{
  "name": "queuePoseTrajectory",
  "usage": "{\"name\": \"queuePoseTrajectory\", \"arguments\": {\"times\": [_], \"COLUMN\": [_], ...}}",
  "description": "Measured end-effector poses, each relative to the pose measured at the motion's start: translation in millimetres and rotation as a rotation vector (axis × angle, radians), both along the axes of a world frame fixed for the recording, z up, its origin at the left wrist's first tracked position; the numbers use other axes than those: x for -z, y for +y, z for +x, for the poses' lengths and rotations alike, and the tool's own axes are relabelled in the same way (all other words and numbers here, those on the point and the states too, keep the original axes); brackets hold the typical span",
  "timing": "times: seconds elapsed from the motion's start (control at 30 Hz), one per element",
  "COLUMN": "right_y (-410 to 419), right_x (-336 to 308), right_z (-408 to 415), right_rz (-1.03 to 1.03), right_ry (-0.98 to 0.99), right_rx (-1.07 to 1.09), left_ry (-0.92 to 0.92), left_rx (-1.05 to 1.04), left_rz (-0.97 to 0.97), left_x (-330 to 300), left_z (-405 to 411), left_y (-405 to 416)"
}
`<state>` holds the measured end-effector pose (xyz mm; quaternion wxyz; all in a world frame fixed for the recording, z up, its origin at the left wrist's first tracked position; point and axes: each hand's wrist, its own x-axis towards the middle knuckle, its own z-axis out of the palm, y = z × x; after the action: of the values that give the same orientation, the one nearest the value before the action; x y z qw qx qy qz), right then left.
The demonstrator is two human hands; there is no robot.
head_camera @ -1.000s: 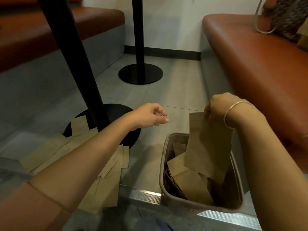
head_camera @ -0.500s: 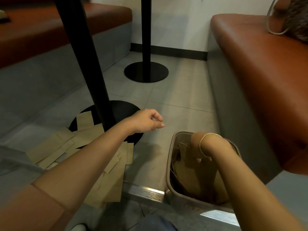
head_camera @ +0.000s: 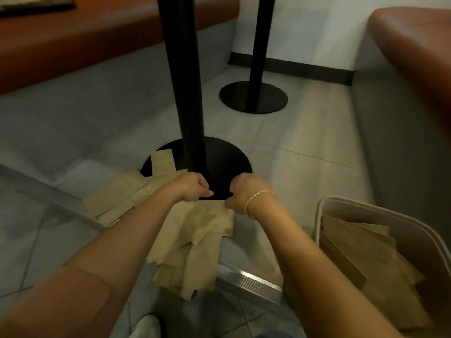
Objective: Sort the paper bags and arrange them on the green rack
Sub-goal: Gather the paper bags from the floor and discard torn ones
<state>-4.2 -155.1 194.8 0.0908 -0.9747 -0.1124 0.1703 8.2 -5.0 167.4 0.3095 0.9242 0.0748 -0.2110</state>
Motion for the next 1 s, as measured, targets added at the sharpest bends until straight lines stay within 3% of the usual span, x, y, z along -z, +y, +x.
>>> {"name": "queuePoseTrajectory", "arguments": {"times": [0.23, 0.37, 0.67, 0.83, 0.9, 1.0], "right_y": [64.8, 83.2, 105.7, 105.9, 105.8, 98.8], "right_x": [134.6, 173.3, 209.3, 216.2, 215.2, 209.3], "right_z": [9.3, 16.8, 23.8, 26.5, 25.5, 27.5], "right_rz": [-0.031, 0.067, 0.051, 0.266, 0.3, 0.214], "right_ry": [0.181, 0.226, 0.157, 0.198, 0.214, 0.087], "right_rx": [0.017, 0.136, 0.326, 0.464, 0.448, 0.384], "left_ry": [0.182, 0.211, 0.194, 0.199, 0.202, 0.205], "left_rx": [0.015, 0.051, 0.071, 0.066, 0.06, 0.049], "left_rz": [0.359, 0.42, 0.384, 0.404, 0.427, 0.424], "left_x": [46.1, 78.8, 105.4, 105.7, 104.3, 104.1], "left_z": [-3.3, 0.4, 12.5, 7.2, 6.3, 7.6], "left_y": [88.7, 108.0, 113.8, 118.8, 119.7, 118.3]}}
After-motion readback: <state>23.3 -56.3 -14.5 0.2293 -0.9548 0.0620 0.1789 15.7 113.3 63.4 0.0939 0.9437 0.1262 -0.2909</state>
